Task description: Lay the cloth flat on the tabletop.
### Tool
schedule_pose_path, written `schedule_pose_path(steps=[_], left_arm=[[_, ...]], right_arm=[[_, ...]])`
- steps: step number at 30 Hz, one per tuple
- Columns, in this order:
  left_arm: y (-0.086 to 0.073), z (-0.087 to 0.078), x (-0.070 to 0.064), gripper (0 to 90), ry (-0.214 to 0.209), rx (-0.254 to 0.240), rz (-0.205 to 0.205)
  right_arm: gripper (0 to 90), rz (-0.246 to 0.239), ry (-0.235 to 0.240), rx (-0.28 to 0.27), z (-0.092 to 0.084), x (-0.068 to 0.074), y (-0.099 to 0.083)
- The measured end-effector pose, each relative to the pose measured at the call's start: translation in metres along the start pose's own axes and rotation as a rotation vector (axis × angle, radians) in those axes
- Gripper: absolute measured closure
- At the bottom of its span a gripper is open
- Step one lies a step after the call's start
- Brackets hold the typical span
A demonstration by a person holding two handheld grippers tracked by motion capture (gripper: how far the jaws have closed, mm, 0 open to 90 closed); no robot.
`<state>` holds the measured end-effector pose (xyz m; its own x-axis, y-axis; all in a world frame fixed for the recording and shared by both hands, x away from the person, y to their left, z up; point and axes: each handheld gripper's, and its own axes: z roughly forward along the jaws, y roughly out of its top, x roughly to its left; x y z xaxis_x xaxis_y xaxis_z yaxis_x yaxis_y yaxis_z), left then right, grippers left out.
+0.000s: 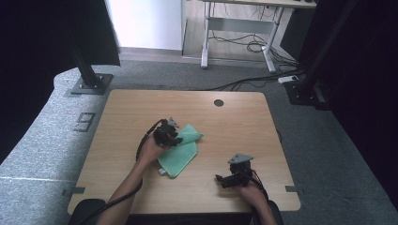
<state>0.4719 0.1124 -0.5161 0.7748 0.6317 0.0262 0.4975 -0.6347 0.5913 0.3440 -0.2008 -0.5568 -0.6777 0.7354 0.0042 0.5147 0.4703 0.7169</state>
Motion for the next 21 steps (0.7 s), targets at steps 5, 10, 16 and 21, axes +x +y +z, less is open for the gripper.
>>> schedule_pose_path(steps=[5,10,16,21], left_arm=[[0.003,-0.016,0.014,85.8,0.059,-0.095,-0.089],[-0.002,-0.036,0.041,83.0,0.171,-0.127,-0.193],[-0.018,-0.035,0.063,72.0,0.252,-0.059,-0.276],[-0.030,-0.036,0.071,50.5,0.287,-0.062,-0.303]], right_arm=[[0.0,0.000,0.000,0.000,0.000,0.000,0.000],[0.0,-0.003,-0.001,0.000,0.000,0.000,0.000],[0.0,-0.002,0.000,-0.001,0.000,0.000,0.000],[0.0,-0.002,0.000,-0.001,0.000,0.000,0.000]])
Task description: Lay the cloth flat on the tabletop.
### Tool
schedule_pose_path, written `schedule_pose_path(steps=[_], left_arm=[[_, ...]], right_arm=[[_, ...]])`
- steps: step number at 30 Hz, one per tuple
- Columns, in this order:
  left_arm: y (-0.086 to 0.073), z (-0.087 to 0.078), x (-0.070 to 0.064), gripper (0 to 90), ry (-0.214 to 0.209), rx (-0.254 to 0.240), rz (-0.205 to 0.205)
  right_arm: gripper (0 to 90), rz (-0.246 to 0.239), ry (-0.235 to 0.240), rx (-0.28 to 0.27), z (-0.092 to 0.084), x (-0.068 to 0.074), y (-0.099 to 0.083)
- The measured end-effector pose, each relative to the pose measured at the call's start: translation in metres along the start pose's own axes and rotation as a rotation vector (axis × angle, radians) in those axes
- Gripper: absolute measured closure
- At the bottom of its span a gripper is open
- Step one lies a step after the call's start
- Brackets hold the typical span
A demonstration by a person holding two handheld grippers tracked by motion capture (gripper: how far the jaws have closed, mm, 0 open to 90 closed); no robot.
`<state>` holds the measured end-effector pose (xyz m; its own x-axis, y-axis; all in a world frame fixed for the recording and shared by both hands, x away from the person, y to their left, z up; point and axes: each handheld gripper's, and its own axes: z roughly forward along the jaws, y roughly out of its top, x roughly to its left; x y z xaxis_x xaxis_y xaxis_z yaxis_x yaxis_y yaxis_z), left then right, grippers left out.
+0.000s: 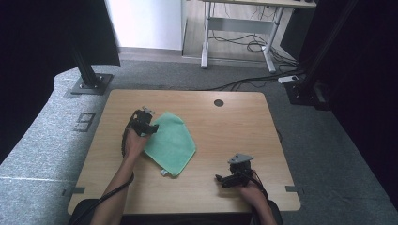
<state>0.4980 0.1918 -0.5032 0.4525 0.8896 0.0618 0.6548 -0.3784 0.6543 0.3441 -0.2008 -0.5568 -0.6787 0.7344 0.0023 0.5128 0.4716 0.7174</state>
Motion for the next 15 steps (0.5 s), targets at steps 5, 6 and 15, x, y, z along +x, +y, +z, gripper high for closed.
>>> schedule_pose_path(steps=[5,6,15], left_arm=[[0.002,-0.012,0.001,37.9,-0.041,-0.039,0.007],[0.000,-0.016,-0.001,36.1,-0.064,-0.043,0.015],[-0.040,-0.026,0.006,31.0,-0.066,-0.001,0.009]], right_arm=[[0.0,0.000,0.000,0.000,0.000,0.000,0.000],[0.0,0.000,0.000,0.000,0.000,0.000,0.000],[0.0,0.003,0.000,0.001,0.000,0.000,0.000]])
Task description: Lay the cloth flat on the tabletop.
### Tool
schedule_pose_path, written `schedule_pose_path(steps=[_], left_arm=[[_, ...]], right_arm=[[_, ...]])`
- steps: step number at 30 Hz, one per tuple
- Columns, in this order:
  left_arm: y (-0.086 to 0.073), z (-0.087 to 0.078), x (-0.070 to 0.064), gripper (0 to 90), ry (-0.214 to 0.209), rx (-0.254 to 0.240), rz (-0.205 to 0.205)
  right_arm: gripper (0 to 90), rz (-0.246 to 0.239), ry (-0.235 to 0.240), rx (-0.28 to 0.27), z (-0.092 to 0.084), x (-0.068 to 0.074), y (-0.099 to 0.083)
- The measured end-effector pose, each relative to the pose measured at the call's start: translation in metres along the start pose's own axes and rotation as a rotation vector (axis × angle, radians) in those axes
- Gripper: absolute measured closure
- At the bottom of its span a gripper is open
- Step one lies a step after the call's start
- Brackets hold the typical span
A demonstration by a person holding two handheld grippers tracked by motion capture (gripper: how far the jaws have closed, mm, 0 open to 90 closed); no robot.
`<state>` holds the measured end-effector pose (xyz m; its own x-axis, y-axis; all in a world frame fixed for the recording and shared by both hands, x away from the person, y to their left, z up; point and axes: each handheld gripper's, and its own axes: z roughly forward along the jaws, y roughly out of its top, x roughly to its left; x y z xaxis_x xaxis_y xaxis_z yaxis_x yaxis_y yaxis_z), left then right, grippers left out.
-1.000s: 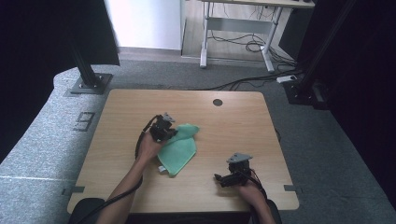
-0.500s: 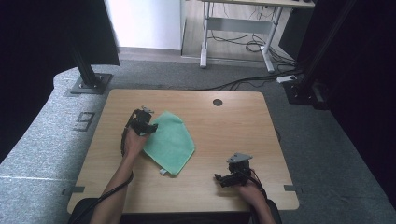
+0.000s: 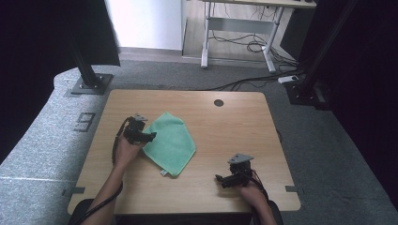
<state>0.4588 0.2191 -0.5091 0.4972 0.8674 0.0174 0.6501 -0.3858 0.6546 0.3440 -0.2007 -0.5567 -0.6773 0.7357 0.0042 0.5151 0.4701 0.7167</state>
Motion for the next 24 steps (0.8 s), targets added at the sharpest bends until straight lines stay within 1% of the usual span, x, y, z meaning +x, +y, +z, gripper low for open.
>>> schedule_pose_path(steps=[1,2,3,4,5,6,7,9,10,11,13,14,15,16,17,18,21,23,24], left_arm=[[0.000,0.000,0.000,31.0,0.000,0.000,0.000],[-0.007,-0.002,0.002,31.0,0.013,0.001,-0.009],[-0.011,-0.004,0.004,31.1,0.016,0.000,-0.017],[-0.023,-0.009,0.009,31.3,0.021,-0.004,-0.043],[-0.028,-0.011,0.011,31.8,0.026,0.001,-0.049],[-0.028,-0.011,0.011,32.0,0.026,0.001,-0.049],[-0.033,-0.012,0.013,32.0,0.031,0.009,-0.050],[-0.042,-0.015,0.015,32.1,0.055,0.022,-0.051],[-0.049,-0.017,0.016,32.1,0.060,0.028,-0.056],[-0.049,-0.017,0.016,32.2,0.060,0.028,-0.056],[-0.056,-0.019,0.017,32.2,0.067,0.028,-0.062],[-0.063,-0.021,0.019,32.1,0.070,0.025,-0.073],[-0.067,-0.022,0.020,32.1,0.067,0.014,-0.086],[-0.069,-0.023,0.021,32.2,0.064,0.009,-0.094],[-0.069,-0.023,0.021,32.2,0.064,0.009,-0.094],[-0.072,-0.026,0.021,32.1,0.071,0.003,-0.101],[-0.074,-0.029,0.022,32.1,0.078,-0.001,-0.100],[-0.076,-0.028,0.022,31.6,0.070,0.004,-0.107],[-0.078,-0.027,0.023,31.6,0.062,-0.007,-0.120]], right_arm=[[0.0,0.000,0.000,0.000,0.000,0.000,0.000],[0.0,0.000,0.000,0.000,0.000,0.000,0.000],[0.0,-0.001,0.000,0.000,0.000,0.000,0.000],[0.0,-0.001,0.000,-0.001,0.000,0.000,0.000],[0.0,-0.001,0.000,-0.001,0.000,0.000,0.000],[0.0,-0.001,0.000,-0.001,0.000,0.000,0.000],[0.0,-0.001,0.000,0.000,0.000,0.000,0.000],[0.0,-0.001,0.000,0.000,0.000,0.000,0.000],[0.0,-0.001,0.000,-0.001,0.000,0.000,0.000],[0.0,-0.001,0.000,-0.001,0.000,0.000,0.000],[0.0,-0.001,0.000,-0.001,0.000,0.000,0.000],[0.0,-0.001,0.000,-0.001,0.000,0.000,0.000],[0.0,-0.001,0.000,-0.001,0.000,0.000,0.000],[0.0,-0.001,0.000,-0.001,0.000,0.000,0.000],[0.0,-0.001,0.000,-0.001,0.000,0.000,0.000],[0.0,-0.001,0.000,-0.001,0.000,0.000,0.000],[0.0,-0.001,0.000,-0.001,0.000,0.000,0.000],[0.0,0.000,0.001,-0.001,0.000,0.000,0.000],[0.0,0.000,0.001,-0.001,0.000,0.000,0.000]])
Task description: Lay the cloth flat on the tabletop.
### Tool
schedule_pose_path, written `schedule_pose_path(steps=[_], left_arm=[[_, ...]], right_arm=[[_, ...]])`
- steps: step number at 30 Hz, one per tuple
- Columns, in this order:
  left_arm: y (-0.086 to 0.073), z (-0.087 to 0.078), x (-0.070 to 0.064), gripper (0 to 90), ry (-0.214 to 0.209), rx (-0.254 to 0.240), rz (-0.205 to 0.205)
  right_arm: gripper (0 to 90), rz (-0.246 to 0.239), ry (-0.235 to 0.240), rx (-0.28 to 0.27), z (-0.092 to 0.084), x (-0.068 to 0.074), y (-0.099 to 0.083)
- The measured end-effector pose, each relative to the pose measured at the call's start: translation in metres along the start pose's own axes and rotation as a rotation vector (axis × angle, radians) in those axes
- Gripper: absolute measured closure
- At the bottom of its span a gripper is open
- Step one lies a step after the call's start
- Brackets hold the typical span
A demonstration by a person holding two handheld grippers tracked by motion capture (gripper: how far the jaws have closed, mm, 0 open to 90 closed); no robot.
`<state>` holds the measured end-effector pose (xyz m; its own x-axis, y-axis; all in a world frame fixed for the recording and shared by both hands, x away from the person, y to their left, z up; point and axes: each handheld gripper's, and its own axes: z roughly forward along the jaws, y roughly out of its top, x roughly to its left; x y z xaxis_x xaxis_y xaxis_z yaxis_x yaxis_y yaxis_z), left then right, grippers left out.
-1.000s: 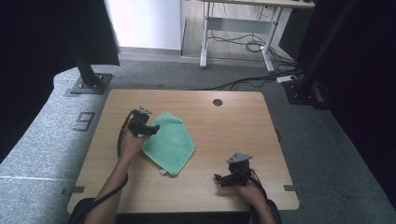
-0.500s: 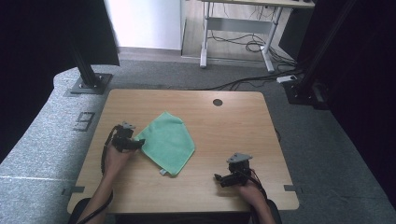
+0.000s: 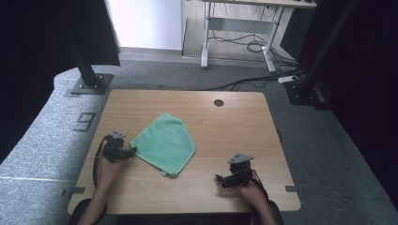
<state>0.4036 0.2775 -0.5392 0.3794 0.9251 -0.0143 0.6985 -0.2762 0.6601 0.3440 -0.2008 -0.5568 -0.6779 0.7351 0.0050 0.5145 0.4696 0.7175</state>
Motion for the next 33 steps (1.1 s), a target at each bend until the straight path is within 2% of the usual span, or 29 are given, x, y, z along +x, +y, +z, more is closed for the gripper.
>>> schedule_pose_path(steps=[4,7,8,10,11,12,15,16,20,21,27,29,30,32,33], left_arm=[[-0.005,0.001,-0.001,30.2,0.005,-0.039,-0.003],[-0.007,0.002,-0.001,25.0,0.007,-0.056,-0.005],[-0.007,0.003,-0.001,24.8,0.008,-0.056,-0.005],[-0.007,0.003,-0.001,24.5,0.008,-0.055,-0.006],[-0.007,0.003,-0.001,24.5,0.008,-0.055,-0.006],[-0.007,0.003,-0.001,24.3,0.009,-0.055,-0.006],[-0.007,0.003,-0.001,24.1,0.009,-0.055,-0.007],[-0.007,0.003,-0.001,24.0,0.009,-0.054,-0.006],[-0.007,0.003,-0.001,23.9,0.011,-0.054,-0.008],[-0.007,0.003,-0.001,24.0,0.011,-0.054,-0.008],[-0.007,0.003,-0.001,24.0,0.012,-0.054,-0.010],[-0.007,0.003,-0.001,24.0,0.012,-0.054,-0.009],[-0.007,0.003,-0.001,24.0,0.012,-0.054,-0.009],[-0.007,0.003,-0.001,24.0,0.012,-0.054,-0.009],[-0.007,0.003,-0.001,24.0,0.012,-0.054,-0.010]], right_arm=[[1.3,0.006,-0.001,-0.007,-0.001,-0.001,0.000],[1.8,0.005,0.000,-0.007,-0.001,-0.001,-0.001],[7.4,0.013,-0.005,0.003,-0.002,-0.001,0.001],[13.8,0.019,0.015,-0.002,-0.004,-0.002,0.004],[13.8,0.019,0.015,-0.002,-0.004,-0.002,0.004],[13.6,0.038,0.048,0.002,-0.003,-0.003,0.007],[13.7,0.020,0.052,0.013,-0.001,-0.002,0.012],[14.3,0.002,0.061,0.019,0.002,-0.001,0.019],[16.4,-0.004,0.089,0.009,0.006,-0.001,0.032],[19.0,-0.020,0.090,0.006,0.011,0.000,0.042],[33.7,-0.033,0.091,-0.017,0.027,-0.002,0.078],[35.7,-0.035,0.088,-0.016,0.030,-0.002,0.084],[40.4,-0.048,0.084,-0.015,0.036,-0.002,0.094],[41.8,-0.051,0.079,-0.012,0.039,-0.003,0.099],[47.3,-0.046,0.071,-0.001,0.045,-0.004,0.109]])
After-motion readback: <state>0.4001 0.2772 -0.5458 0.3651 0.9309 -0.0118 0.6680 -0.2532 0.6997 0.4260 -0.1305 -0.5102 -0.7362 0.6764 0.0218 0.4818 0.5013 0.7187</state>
